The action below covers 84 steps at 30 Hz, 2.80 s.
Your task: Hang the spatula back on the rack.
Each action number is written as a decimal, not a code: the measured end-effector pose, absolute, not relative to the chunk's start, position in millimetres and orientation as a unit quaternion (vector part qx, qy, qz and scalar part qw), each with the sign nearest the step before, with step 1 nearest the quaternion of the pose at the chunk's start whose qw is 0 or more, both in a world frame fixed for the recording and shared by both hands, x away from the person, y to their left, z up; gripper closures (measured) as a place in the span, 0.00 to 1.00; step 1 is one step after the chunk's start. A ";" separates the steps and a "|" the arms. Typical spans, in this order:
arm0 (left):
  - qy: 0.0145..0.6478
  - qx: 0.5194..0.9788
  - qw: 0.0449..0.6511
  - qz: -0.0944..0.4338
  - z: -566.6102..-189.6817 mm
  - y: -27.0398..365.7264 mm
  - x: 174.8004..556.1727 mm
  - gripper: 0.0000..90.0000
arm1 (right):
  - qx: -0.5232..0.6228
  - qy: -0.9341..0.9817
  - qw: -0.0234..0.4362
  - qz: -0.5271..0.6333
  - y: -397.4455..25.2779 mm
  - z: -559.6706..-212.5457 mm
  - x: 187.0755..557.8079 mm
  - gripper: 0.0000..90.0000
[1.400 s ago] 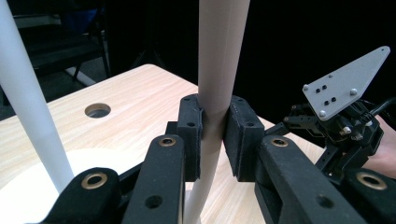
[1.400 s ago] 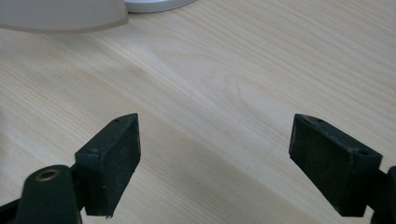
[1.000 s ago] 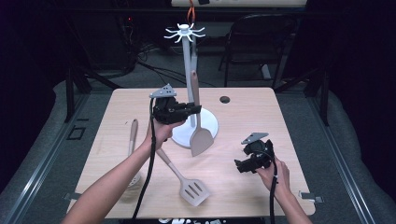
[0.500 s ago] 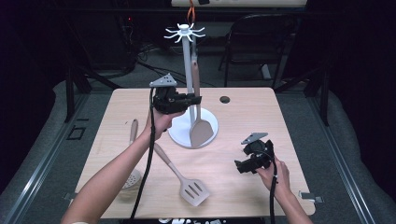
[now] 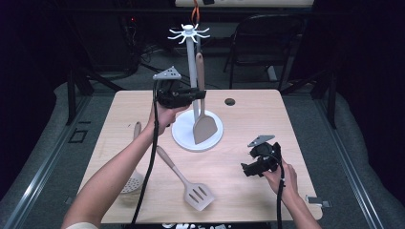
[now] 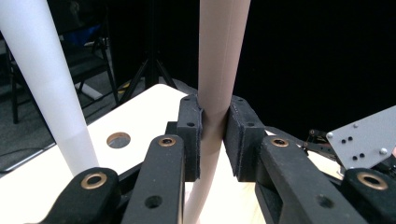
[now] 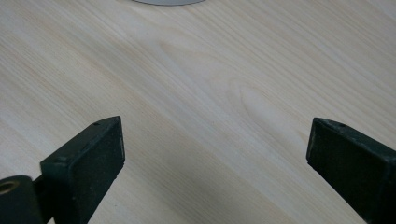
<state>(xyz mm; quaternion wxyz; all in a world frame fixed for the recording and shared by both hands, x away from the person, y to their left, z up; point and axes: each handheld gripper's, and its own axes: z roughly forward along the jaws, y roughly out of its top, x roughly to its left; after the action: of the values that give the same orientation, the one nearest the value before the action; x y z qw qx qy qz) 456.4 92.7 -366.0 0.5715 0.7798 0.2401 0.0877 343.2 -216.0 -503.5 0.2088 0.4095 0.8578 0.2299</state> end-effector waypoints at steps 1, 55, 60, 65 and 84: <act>0.240 0.778 0.573 0.088 -365.0 92.1 457.1 0.86 | 0.409 0.858 0.208 0.230 -215.9 -503.6 343.3 0.05; 0.283 0.760 0.580 0.074 -346.4 98.8 487.3 0.84 | 0.391 0.872 0.196 0.219 -213.5 -506.8 344.8 0.07; 0.297 0.755 0.579 0.081 -347.8 101.3 489.7 0.82 | 0.393 0.871 0.196 0.223 -213.2 -507.2 344.3 0.07; 0.302 0.752 0.578 0.096 -348.5 103.4 488.4 0.80 | 0.389 0.874 0.191 0.220 -213.1 -507.2 344.9 0.07; 0.301 0.751 0.575 0.122 -349.0 116.4 475.6 0.57 | 0.384 0.878 0.191 0.213 -210.6 -508.8 344.7 0.07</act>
<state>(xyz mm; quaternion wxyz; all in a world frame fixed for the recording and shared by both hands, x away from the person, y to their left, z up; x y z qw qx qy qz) 475.6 116.4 -349.0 0.5748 0.7509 0.3015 0.1221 344.7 -210.6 -508.8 0.1912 0.3845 0.8777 0.2126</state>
